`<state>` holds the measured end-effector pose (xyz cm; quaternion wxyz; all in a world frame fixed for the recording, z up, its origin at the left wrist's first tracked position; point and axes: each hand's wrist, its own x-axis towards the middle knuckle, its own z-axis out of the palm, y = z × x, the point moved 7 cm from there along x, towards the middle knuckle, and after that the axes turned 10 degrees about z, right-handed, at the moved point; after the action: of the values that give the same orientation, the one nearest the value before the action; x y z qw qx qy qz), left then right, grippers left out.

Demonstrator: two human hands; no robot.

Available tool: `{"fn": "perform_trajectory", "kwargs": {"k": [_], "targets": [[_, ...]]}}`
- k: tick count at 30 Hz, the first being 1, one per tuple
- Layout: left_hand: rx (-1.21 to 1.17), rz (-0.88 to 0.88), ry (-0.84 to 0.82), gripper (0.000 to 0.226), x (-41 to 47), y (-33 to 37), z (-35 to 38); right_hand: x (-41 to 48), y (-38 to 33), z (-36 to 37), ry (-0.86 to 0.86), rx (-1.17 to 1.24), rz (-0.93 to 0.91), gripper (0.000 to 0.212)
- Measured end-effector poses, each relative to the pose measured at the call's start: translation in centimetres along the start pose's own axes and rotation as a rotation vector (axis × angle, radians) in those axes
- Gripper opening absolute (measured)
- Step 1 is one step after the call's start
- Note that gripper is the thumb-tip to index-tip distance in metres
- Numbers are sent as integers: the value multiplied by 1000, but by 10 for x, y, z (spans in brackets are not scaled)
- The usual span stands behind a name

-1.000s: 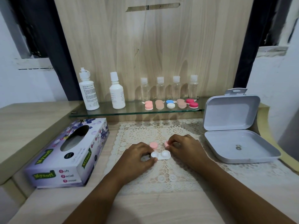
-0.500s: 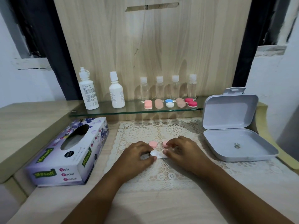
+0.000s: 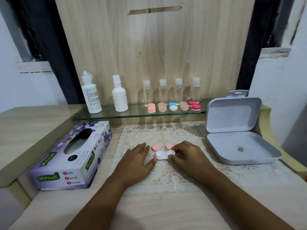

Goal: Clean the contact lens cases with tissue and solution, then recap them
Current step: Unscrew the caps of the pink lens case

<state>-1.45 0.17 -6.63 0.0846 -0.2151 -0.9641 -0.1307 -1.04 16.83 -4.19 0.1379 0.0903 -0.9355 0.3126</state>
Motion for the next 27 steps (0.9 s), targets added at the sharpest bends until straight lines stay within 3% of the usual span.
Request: {"fn": "perform_trajectory", "kwargs": {"k": [8, 21, 24, 27], "targets": [[-11, -26, -64, 60, -1, 2, 2, -5, 4, -33, 22, 51, 59, 24], [-11, -42, -76, 59, -1, 2, 2, -21, 70, -134, 328, -30, 232, 28], [-11, -41, -71, 59, -1, 1, 2, -17, 81, -141, 331, -55, 201, 26], [-17, -41, -66, 59, -1, 0, 3, -11, 81, -140, 284, -212, 45, 22]]}}
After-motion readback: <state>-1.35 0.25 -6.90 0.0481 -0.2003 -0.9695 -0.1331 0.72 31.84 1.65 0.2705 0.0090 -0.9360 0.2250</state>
